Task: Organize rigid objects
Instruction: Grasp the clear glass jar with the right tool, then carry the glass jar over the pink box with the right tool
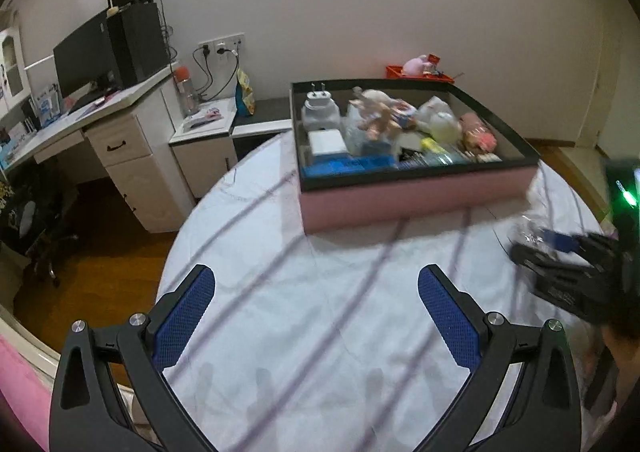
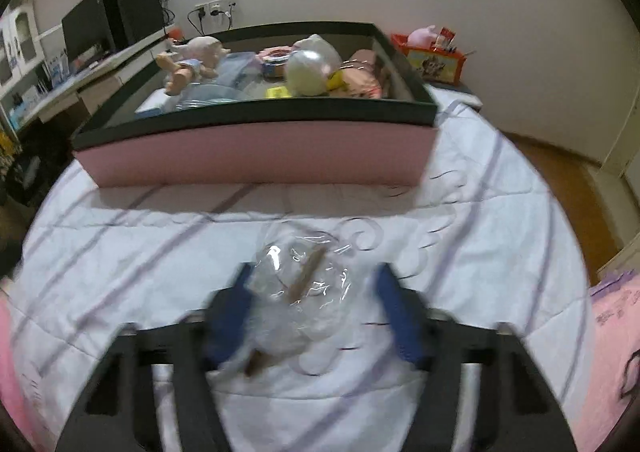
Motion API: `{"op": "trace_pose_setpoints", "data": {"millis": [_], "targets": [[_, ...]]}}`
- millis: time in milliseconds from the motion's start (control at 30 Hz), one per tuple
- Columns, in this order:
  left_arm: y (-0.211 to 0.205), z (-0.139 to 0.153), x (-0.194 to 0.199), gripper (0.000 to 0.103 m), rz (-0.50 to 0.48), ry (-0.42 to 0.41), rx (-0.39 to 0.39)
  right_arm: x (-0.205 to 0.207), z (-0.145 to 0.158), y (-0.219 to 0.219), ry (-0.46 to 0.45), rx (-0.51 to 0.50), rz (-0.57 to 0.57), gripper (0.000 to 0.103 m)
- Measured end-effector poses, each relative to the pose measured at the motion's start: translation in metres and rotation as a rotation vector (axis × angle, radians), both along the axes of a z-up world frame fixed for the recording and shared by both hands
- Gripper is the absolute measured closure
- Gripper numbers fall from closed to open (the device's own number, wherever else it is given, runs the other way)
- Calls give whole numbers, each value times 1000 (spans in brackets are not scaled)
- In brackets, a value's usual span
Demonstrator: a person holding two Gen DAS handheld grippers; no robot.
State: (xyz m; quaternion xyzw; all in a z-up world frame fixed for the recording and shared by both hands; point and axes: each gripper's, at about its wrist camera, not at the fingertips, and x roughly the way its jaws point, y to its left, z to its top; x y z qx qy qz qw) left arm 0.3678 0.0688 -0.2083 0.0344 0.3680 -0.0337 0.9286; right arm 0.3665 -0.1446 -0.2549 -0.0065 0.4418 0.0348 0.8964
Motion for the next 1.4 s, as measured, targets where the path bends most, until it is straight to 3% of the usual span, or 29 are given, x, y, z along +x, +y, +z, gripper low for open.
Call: {"op": "trace_pose_setpoints", "data": {"millis": [333, 500, 567, 600, 633, 700, 800, 833, 900, 1400], "targets": [[13, 5, 91, 0, 78, 31, -19, 10, 3, -87, -11, -6, -109, 51], [8, -1, 132, 1, 101, 79, 42, 31, 3, -99, -18, -43, -122, 51], [6, -6, 146, 16, 102, 107, 42, 39, 2, -103, -20, -42, -118, 51], [5, -10, 150, 39, 99, 127, 40, 43, 2, -104, -18, -43, -115, 51], [3, -15, 155, 52, 87, 159, 38, 47, 2, -107, -20, -42, -113, 51], [-3, -24, 158, 57, 61, 182, 47, 52, 2, -108, -22, -40, -109, 51], [-10, -24, 158, 80, 25, 165, 41, 58, 1, -108, -27, -42, -105, 51], [-12, -24, 158, 82, 27, 162, 50, 60, 0, -108, -28, -41, -103, 51], [-14, -26, 159, 83, 27, 154, 72, 63, 1, -110, -31, -41, -102, 51], [-8, -31, 158, 86, 25, 156, 32, 77, 8, -111, -54, -51, -73, 51]]}}
